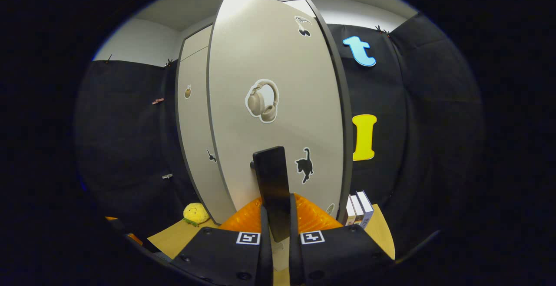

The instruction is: Open the right door of the double-door shoe cabinet with the right hand, and open the left door with the left hand.

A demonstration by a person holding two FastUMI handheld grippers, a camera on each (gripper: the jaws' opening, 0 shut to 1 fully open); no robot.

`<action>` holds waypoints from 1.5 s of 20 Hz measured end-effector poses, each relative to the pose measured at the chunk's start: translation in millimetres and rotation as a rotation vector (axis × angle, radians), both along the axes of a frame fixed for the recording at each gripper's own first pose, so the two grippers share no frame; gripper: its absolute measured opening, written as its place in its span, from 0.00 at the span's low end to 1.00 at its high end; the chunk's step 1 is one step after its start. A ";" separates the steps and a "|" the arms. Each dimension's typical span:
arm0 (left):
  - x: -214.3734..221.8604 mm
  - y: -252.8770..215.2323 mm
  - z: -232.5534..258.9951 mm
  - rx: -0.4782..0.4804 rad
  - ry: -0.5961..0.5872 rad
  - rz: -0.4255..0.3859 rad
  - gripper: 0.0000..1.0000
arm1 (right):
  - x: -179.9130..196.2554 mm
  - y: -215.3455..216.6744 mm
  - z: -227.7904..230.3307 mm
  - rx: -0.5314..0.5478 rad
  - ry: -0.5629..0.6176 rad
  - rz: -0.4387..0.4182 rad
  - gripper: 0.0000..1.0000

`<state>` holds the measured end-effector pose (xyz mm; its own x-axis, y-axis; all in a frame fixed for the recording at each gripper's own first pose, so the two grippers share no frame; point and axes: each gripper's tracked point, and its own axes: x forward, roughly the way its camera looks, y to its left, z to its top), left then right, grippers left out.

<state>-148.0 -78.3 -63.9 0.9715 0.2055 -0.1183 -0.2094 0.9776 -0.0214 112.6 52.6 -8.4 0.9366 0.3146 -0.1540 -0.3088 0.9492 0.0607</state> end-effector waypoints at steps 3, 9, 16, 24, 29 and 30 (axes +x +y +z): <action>-2.1 -14.6 0.6 0.001 0.002 -0.029 0.95 | -3.2 -16.9 3.0 -0.023 -0.015 -0.047 0.18; 0.0 -40.4 9.3 0.018 -0.021 -0.091 0.95 | 0.8 -72.9 6.6 -0.070 -0.033 -0.182 0.17; 7.7 -55.2 7.9 -0.005 -0.008 -0.133 0.95 | -0.9 -80.7 2.6 -0.058 -0.017 -0.215 0.08; 20.1 -52.1 6.3 -0.005 0.011 -0.152 0.95 | -1.8 -85.5 1.9 -0.089 -0.021 -0.228 0.06; 34.9 -45.0 8.9 0.010 0.022 -0.190 0.95 | -22.4 -89.5 0.7 -0.139 -0.022 -0.223 0.06; 39.9 -40.1 9.8 0.017 0.021 -0.194 0.95 | -26.9 -89.3 1.2 -0.143 -0.027 -0.222 0.06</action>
